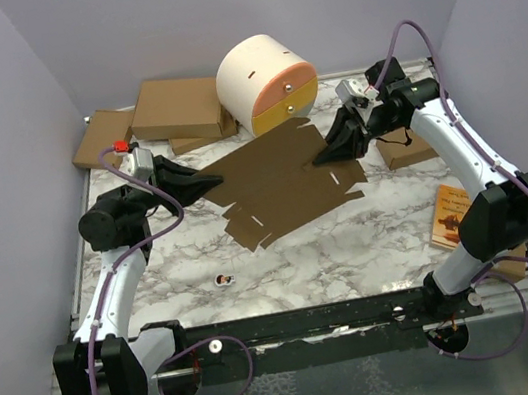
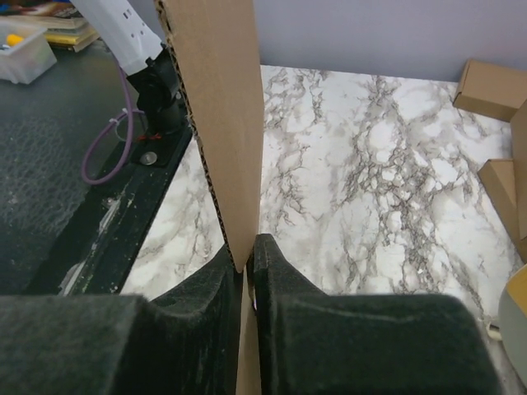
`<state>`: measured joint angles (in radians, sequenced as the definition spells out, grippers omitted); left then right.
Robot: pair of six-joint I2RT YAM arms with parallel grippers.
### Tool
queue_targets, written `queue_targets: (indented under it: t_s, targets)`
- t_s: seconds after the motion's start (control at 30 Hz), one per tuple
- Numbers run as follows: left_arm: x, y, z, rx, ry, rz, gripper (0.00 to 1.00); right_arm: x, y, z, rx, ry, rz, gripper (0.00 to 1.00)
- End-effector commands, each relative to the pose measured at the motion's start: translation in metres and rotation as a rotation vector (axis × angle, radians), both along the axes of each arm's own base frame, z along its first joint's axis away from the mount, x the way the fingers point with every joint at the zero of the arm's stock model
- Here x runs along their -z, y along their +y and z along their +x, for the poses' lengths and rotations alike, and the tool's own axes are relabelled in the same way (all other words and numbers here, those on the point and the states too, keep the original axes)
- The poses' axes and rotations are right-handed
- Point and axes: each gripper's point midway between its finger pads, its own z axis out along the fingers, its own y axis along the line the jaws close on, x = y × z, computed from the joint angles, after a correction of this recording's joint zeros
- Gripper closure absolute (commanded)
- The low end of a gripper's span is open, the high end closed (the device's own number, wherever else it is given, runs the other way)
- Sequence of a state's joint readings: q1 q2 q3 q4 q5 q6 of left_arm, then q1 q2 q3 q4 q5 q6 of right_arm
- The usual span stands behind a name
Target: Fold the paper box
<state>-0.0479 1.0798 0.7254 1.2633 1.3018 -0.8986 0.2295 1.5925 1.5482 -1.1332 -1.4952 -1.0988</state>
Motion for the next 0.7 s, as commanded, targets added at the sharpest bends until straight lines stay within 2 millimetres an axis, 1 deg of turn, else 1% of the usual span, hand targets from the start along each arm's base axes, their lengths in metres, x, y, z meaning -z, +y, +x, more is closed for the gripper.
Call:
queue_targets:
  t_s: [0.0,0.03,0.07,0.1,0.13,0.17,0.3,0.33,0.37,0.4,0.43,0.47,0.57,0.63,0.67]
  targets:
    - [-0.004,-0.002,-0.005,0.02,-0.046,0.016,1.0,-0.014,0.004,-0.006,-0.029,0.003,0.041,0.82]
    - [-0.005,-0.002,-0.006,0.02,-0.047,0.016,1.0,-0.013,0.004,-0.006,-0.026,0.002,0.035,0.79]
    - [-0.005,-0.002,-0.006,0.021,-0.047,0.017,1.0,-0.011,0.003,-0.006,-0.023,-0.002,0.029,0.79]
    - [-0.004,-0.002,-0.006,0.021,-0.046,0.017,1.0,-0.009,0.003,-0.005,-0.021,-0.004,0.025,0.86]
    - [-0.005,-0.002,-0.007,0.021,-0.048,0.017,1.0,-0.007,0.003,-0.004,-0.016,-0.006,0.016,0.96]
    - [-0.004,-0.002,-0.006,0.021,-0.049,0.018,1.0,-0.006,0.003,-0.003,-0.012,-0.007,0.008,0.99]
    - [-0.005,-0.002,-0.006,0.017,-0.054,0.016,1.0,-0.004,0.002,0.001,0.008,-0.015,-0.021,0.98]
    - [-0.005,-0.002,-0.006,0.018,-0.053,0.016,1.0,-0.004,0.001,0.003,0.022,-0.016,-0.039,0.88]
    - [-0.006,-0.002,-0.006,0.017,-0.054,0.015,1.0,-0.005,0.0,0.006,0.042,-0.018,-0.063,0.71]
    - [-0.007,-0.002,-0.006,0.013,-0.057,0.013,1.0,-0.004,-0.002,0.01,0.07,-0.028,-0.097,0.5]
    - [-0.008,-0.001,-0.005,0.005,-0.057,0.011,1.0,-0.004,-0.006,0.013,0.099,-0.04,-0.132,0.36]
    - [-0.01,0.001,-0.005,-0.009,-0.055,0.009,1.0,-0.003,-0.011,0.016,0.134,-0.053,-0.168,0.27]
    - [-0.01,0.006,0.004,-0.092,-0.056,0.024,1.0,-0.017,-0.034,0.018,0.22,-0.095,-0.193,0.13]
    - [-0.01,0.011,0.014,-0.181,-0.072,0.056,1.0,-0.028,-0.047,0.018,0.283,-0.13,-0.207,0.1]
    - [-0.014,0.014,0.017,-0.217,-0.088,0.068,1.0,-0.033,-0.052,0.019,0.313,-0.145,-0.213,0.09]
